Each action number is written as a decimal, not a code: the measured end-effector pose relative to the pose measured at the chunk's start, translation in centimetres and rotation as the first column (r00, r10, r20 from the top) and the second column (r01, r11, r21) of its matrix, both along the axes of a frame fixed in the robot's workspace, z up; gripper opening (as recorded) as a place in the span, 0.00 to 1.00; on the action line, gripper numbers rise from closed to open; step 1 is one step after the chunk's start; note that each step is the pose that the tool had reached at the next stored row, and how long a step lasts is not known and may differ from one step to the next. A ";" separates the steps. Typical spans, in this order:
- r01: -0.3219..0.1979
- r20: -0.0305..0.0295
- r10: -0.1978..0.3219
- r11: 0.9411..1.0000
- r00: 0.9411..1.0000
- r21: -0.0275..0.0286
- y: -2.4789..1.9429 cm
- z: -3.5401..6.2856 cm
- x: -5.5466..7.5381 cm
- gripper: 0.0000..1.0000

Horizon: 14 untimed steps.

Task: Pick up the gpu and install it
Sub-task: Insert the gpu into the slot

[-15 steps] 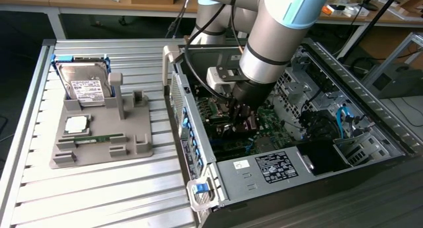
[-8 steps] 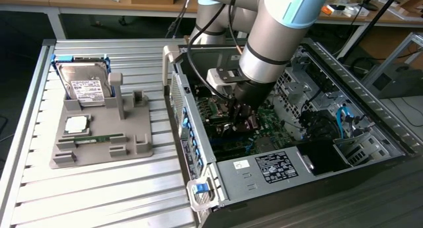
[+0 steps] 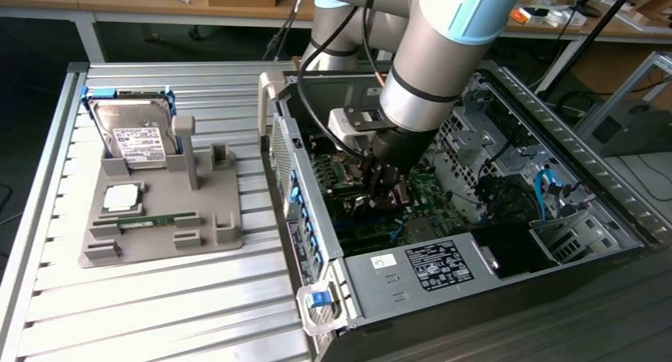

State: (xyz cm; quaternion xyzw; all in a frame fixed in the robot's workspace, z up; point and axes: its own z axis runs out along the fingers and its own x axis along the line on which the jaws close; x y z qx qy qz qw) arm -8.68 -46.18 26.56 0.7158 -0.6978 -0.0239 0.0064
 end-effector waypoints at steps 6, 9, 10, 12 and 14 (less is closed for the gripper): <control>0.016 0.000 -0.016 1.000 1.000 -0.006 0.09 -0.01 0.0 0.27; 0.017 0.000 -0.017 1.000 1.000 -0.006 0.37 -0.02 0.0 0.27; 0.017 0.000 -0.017 1.000 1.000 -0.006 0.39 -0.03 -0.1 0.27; 0.017 0.000 -0.017 1.000 1.000 -0.006 0.39 -0.04 -0.2 0.27; 0.018 0.000 -0.018 1.000 1.000 -0.005 0.39 -0.04 -0.2 0.27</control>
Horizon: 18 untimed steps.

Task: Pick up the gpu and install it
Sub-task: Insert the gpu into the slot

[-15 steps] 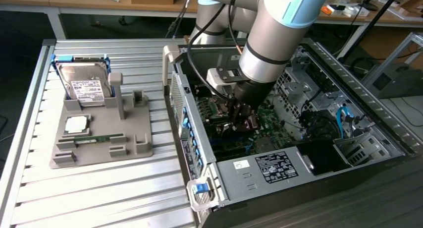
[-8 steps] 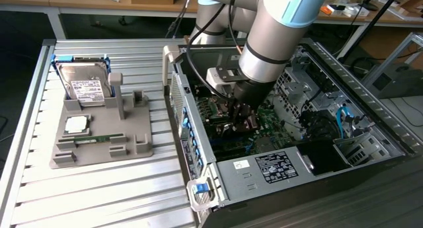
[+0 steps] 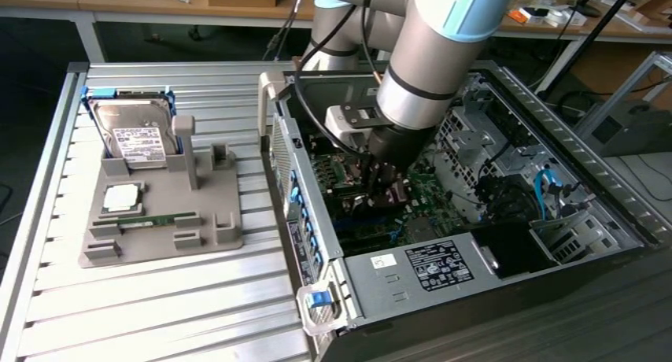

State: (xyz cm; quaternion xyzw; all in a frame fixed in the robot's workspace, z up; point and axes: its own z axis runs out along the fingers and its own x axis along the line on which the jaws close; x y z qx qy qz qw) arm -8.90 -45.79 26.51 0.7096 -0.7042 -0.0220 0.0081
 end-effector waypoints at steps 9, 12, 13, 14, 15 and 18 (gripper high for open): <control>0.005 0.000 -0.005 1.000 1.000 -0.002 -0.05 -0.01 -0.1 0.27; 0.005 0.000 -0.005 1.000 1.000 -0.007 -0.04 -0.02 -0.1 0.27; 0.005 0.000 -0.005 1.000 1.000 -0.013 -0.04 -0.02 -0.1 0.27; 0.005 0.000 -0.005 1.000 1.000 -0.019 -0.05 -0.02 -0.1 0.27; 0.005 0.000 -0.005 1.000 1.000 -0.022 -0.05 -0.02 -0.1 0.27; 0.005 0.000 -0.005 1.000 1.000 -0.021 -0.05 -0.01 -0.1 0.27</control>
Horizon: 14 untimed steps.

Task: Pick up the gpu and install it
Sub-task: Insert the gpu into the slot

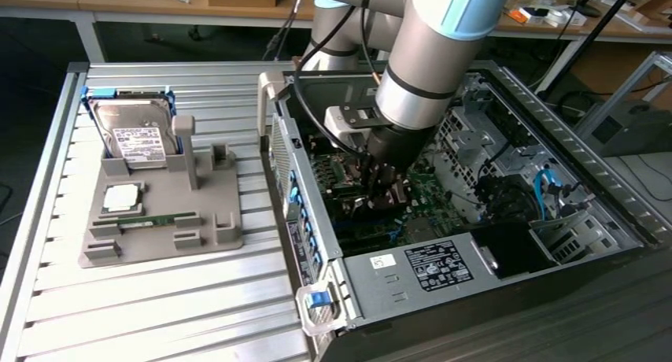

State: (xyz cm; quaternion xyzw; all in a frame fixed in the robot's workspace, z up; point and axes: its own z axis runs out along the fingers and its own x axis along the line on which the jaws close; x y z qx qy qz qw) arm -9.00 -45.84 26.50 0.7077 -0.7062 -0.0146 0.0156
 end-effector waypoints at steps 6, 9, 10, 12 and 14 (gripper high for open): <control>0.000 0.000 0.000 1.000 1.000 0.027 0.00 0.00 0.0 0.27; 0.000 0.000 0.000 1.000 1.000 0.025 -0.02 0.00 0.0 0.27; 0.000 0.000 0.000 1.000 1.000 0.024 -0.03 0.00 0.0 0.27; 0.000 0.000 0.000 1.000 1.000 0.023 -0.03 0.00 0.0 0.27; 0.000 0.000 0.000 1.000 1.000 0.022 -0.02 0.00 0.0 0.27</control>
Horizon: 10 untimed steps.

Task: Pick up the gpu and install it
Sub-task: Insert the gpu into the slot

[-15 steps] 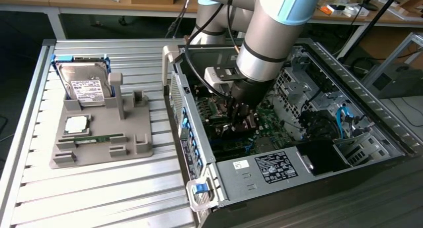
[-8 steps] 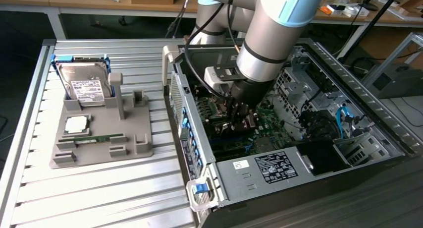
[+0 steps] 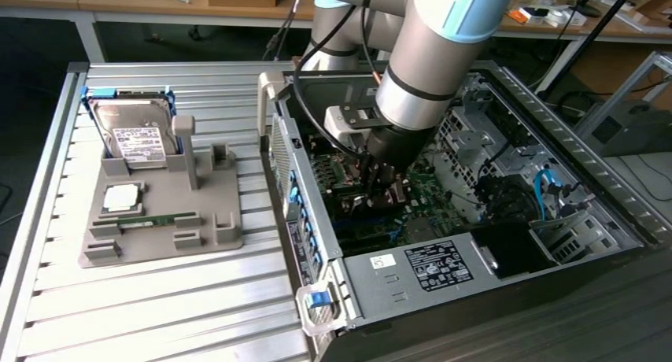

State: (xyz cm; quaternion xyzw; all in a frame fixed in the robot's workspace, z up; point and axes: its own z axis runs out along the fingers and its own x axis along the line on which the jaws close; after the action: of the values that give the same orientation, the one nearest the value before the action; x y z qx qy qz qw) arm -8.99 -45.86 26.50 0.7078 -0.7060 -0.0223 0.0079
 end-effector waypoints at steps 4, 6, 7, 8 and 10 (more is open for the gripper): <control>0.000 0.000 0.000 1.000 1.000 -0.004 0.00 0.00 0.0 0.27; 0.000 0.000 0.000 1.000 1.000 -0.004 0.00 0.00 0.0 0.27; 0.000 0.000 0.000 1.000 1.000 -0.004 0.00 0.00 0.0 0.27; 0.000 0.000 0.000 1.000 1.000 -0.004 0.00 0.00 0.0 0.27; 0.000 0.000 0.000 1.000 1.000 -0.004 0.00 -0.01 0.0 0.27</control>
State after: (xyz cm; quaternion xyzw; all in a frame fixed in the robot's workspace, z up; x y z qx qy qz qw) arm -8.99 -45.86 26.49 0.7078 -0.7061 -0.0208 0.0094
